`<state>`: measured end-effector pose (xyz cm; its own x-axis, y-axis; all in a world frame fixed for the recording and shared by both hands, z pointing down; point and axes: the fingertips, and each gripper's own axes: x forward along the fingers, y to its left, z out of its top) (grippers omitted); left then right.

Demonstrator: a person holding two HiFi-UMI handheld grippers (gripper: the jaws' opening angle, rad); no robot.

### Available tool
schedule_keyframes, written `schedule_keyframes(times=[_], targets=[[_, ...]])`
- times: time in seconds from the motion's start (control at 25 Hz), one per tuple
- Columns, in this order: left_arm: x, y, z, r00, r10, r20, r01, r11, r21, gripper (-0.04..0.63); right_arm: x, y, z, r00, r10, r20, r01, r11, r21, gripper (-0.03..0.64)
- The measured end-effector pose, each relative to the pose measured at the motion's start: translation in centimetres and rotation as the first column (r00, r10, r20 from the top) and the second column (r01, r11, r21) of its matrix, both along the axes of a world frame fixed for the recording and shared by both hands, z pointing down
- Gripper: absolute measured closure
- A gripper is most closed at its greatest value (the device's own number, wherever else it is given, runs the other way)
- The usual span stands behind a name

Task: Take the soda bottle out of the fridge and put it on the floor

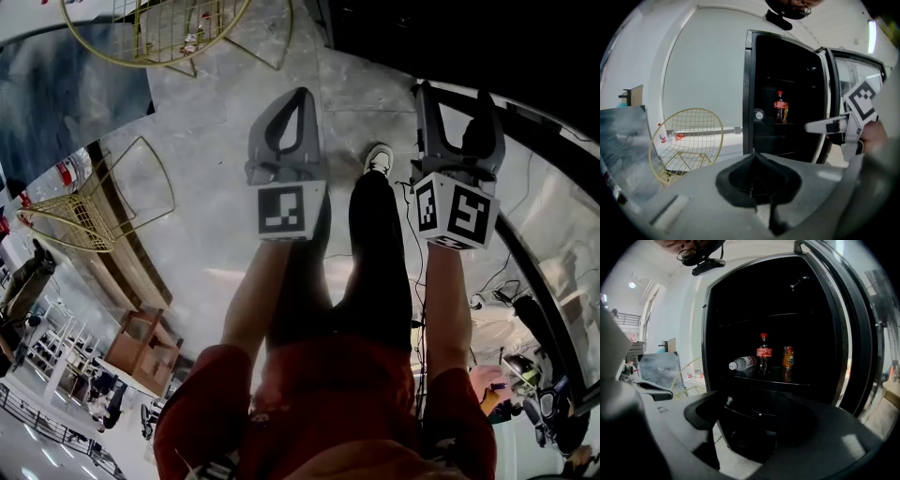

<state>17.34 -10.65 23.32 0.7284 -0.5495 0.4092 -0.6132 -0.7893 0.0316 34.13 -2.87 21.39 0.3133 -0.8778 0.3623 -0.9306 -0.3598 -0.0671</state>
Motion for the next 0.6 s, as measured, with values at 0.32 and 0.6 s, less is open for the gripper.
schedule_keyframes(times=[0.32, 0.6], targets=[[0.6, -0.2, -0.4, 1.000, -0.003, -0.002, 0.003, 1.000, 0.004, 0.595, 1.9, -2.7, -2.1, 0.999, -0.014, -0.048, 0.016, 0.999, 0.047, 0.276], [1.8, -0.3, 1.7, 0.998, 0.018, 0.066, -0.015, 0.998, -0.054, 0.595, 5.8, -5.9, -3.8, 0.993, -0.019, -0.120, 0.027, 0.997, 0.067, 0.276]])
